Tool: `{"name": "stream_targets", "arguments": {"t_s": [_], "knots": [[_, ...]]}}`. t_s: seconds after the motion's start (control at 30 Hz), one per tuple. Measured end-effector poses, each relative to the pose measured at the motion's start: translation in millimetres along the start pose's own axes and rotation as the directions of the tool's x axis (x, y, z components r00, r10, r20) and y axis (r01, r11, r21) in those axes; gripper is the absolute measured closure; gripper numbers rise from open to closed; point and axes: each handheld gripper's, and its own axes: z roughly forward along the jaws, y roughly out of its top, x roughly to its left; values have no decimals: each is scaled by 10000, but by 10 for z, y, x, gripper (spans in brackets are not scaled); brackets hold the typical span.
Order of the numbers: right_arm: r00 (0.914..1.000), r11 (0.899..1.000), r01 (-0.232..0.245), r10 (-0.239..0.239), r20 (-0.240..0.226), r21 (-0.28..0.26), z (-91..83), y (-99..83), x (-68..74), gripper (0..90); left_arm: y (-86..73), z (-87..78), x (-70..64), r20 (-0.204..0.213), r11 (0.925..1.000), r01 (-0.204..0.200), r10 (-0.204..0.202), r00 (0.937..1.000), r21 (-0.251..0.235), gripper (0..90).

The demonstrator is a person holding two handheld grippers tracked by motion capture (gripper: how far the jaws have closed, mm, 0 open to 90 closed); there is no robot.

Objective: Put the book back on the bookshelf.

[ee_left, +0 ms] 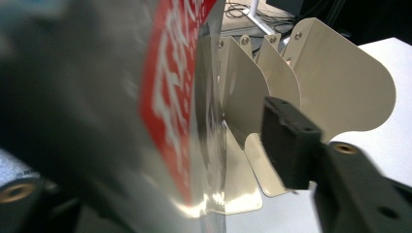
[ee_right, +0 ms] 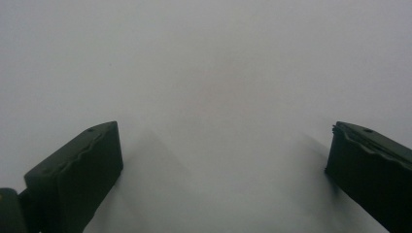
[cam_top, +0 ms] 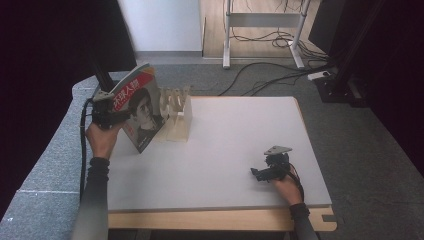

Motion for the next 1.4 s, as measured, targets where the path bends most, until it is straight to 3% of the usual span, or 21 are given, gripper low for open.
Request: {"name": "stream_targets", "arguments": {"t_s": [0.13,0.37,0.57,1.03,1.23,1.4], "knots": [[10000,10000,7,-7,-6,9,0,1,-1,0,-38,-33,13,444,9998,192,-189,9988,-65,291],[10000,10000,24,-24,-9,14,0,3,-2,0,-109,-132,-13,435,9997,217,-213,9988,-85,143],[10000,10000,21,-21,1,10,0,4,-1,0,-190,-279,-60,697,9988,446,-432,9966,-178,48],[10000,10000,52,-52,11,2,-2,6,2,0,-388,-563,-179,960,9997,175,-159,9953,-151,0],[10000,10000,47,-47,7,3,-1,6,1,0,-512,-664,-325,905,9998,-217,214,9957,22,0],[10000,10000,29,-29,10,9,-3,5,3,0,-611,-701,-488,1224,9992,-382,388,9917,-69,0]]}}
